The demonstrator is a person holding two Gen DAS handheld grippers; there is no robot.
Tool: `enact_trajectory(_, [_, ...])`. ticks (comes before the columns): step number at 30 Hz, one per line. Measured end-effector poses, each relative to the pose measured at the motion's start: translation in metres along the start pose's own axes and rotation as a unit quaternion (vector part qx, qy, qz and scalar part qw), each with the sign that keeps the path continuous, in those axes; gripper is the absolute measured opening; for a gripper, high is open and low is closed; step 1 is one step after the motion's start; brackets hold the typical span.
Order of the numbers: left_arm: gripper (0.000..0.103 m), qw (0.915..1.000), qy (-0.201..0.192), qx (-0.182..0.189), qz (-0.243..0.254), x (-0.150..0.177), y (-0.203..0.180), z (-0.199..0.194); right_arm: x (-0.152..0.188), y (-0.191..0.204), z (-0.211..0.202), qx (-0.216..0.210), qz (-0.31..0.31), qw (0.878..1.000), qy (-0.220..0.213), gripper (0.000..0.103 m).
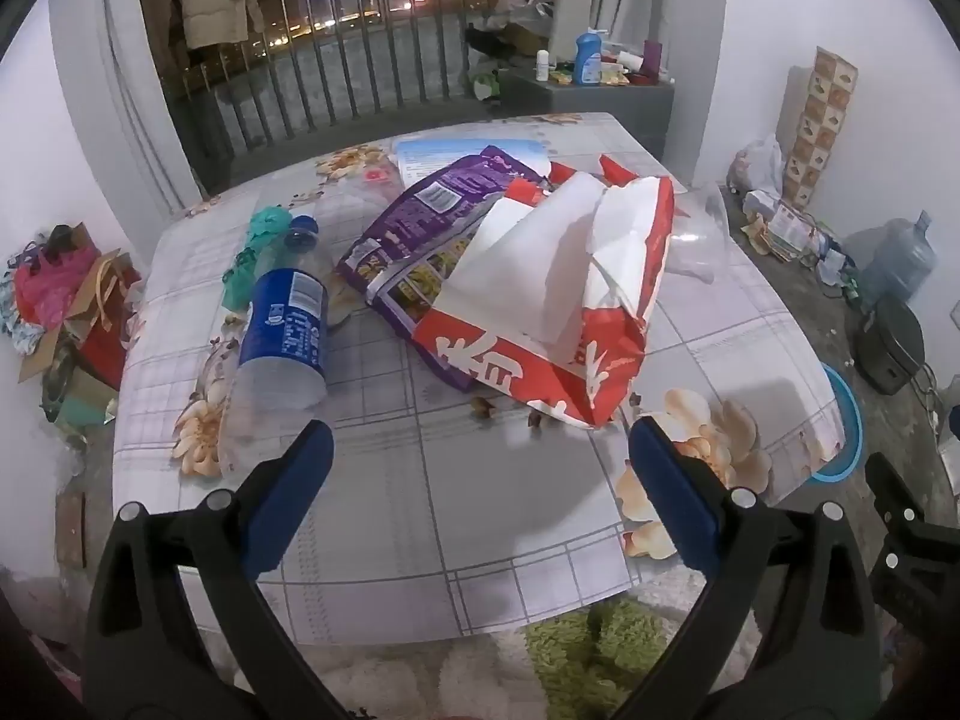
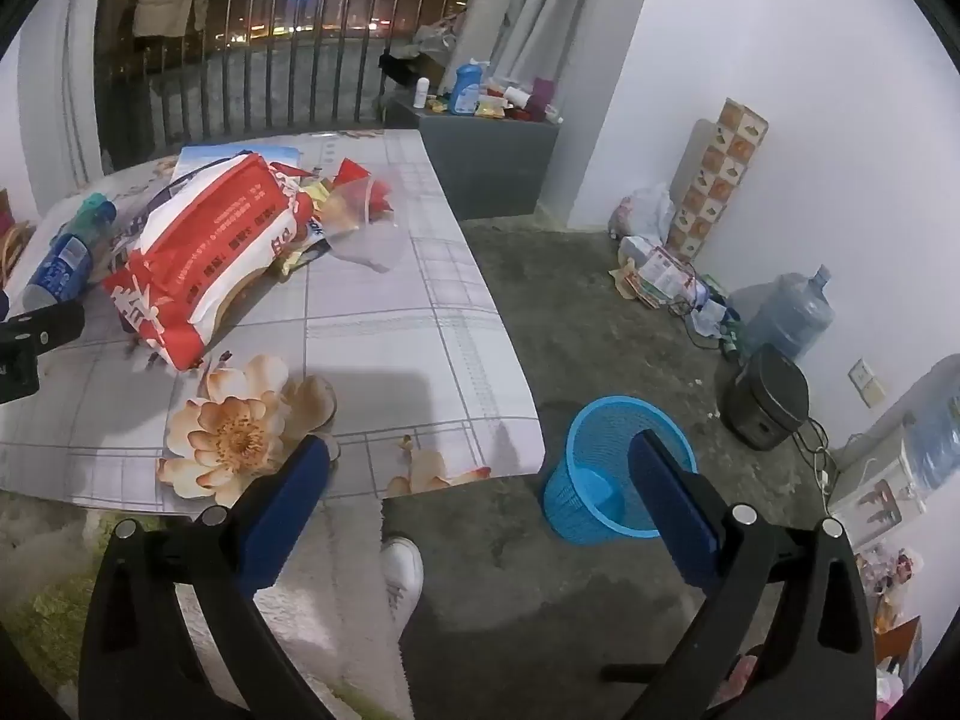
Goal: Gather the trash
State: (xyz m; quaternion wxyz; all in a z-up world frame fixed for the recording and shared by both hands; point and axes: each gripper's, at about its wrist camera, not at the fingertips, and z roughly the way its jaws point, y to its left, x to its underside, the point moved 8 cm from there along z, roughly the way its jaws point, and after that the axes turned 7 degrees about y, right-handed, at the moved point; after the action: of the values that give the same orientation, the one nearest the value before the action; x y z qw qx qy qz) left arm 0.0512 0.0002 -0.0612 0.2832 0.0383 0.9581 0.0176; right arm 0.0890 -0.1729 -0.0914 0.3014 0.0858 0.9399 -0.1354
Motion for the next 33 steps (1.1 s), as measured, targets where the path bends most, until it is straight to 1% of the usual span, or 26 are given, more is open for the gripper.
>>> enact_trajectory(6, [0.095,1.0000,-0.001,-0.007,-0.006,0.0005,0.0021,0.0000,0.0006,-0.0023,0.0008,-0.003,-0.001,1.000,-0.001,0.097])
enact_trajectory(7, [0.095,1.0000,0.000,-0.002,0.000,0.0004,-0.0047,-0.0003,0.0008,-0.0024,0.0008,-0.004,-0.001,1.000,-0.001,0.097])
enact_trajectory(15, [0.095,1.0000,0.001,-0.001,0.000,0.0037,-0.0062,0.0002,0.0037,-0.0045,0.0025,-0.005,0.000,1.000,-0.001,0.097])
enact_trajectory(21, [0.095,1.0000,0.004,0.000,-0.001,-0.0015,-0.0004,0.0052,0.0023,-0.0049,0.0026,-0.006,0.004,1.000,0.002,0.097])
enact_trajectory(33, [0.095,1.0000,0.005,-0.002,-0.001,-0.0012,0.0009,0.0060,0.0044,-0.0051,0.0035,-0.007,0.005,1.000,0.005,0.097])
